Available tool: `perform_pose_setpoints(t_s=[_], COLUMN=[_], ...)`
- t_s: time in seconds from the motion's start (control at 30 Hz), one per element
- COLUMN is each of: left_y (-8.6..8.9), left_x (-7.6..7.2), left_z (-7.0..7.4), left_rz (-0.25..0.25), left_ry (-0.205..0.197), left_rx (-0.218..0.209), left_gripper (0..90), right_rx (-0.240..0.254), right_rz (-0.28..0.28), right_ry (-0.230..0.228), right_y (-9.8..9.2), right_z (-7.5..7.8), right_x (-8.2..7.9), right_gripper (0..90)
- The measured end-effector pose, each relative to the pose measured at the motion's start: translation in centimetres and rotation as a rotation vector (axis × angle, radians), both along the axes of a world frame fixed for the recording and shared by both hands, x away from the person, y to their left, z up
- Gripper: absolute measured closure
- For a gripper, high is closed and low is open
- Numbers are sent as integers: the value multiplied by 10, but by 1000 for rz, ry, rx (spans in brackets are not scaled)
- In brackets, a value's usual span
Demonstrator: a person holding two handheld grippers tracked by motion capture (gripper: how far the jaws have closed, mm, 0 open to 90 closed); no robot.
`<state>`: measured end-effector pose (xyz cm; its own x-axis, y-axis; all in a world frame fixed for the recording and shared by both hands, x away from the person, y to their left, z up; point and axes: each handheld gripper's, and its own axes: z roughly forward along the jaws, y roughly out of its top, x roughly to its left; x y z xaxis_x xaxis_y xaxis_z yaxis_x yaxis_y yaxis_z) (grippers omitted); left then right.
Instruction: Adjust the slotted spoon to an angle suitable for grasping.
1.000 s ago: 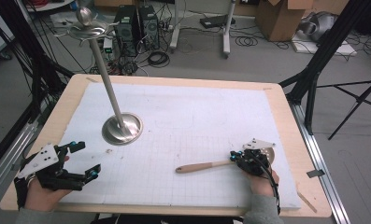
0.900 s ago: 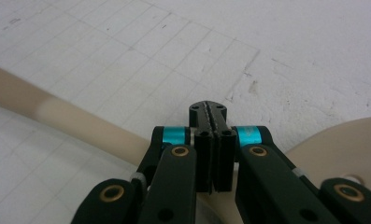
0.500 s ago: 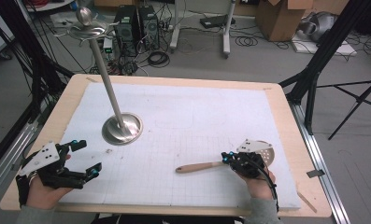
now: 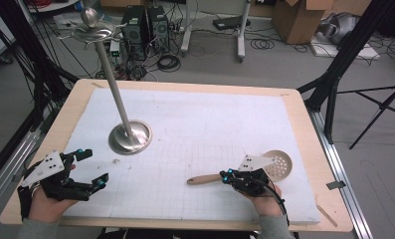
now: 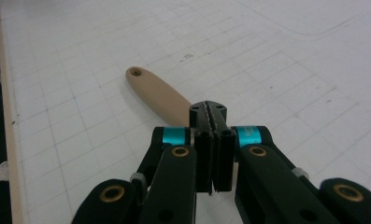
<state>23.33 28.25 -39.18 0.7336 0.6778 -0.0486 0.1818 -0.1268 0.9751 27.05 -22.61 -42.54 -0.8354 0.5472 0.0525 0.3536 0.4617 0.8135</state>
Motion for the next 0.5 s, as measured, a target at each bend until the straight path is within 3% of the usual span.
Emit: perform_pose_setpoints(t_s=[0.17,0.3,0.5], left_y=[0,2,1], left_x=[0,0,-2], left_z=[0,0,-1], left_rz=[1,4,8], left_ry=[-1,0,1], left_rx=[-1,-2,10], left_gripper=[20,20,20], right_rx=[-8,-44,-73], right_rz=[41,78,79], right_ry=[23,43,56], right_y=[4,13,22], right_z=[-5,-10,-14], right_x=[-1,0,3], right_gripper=[899,899,899])
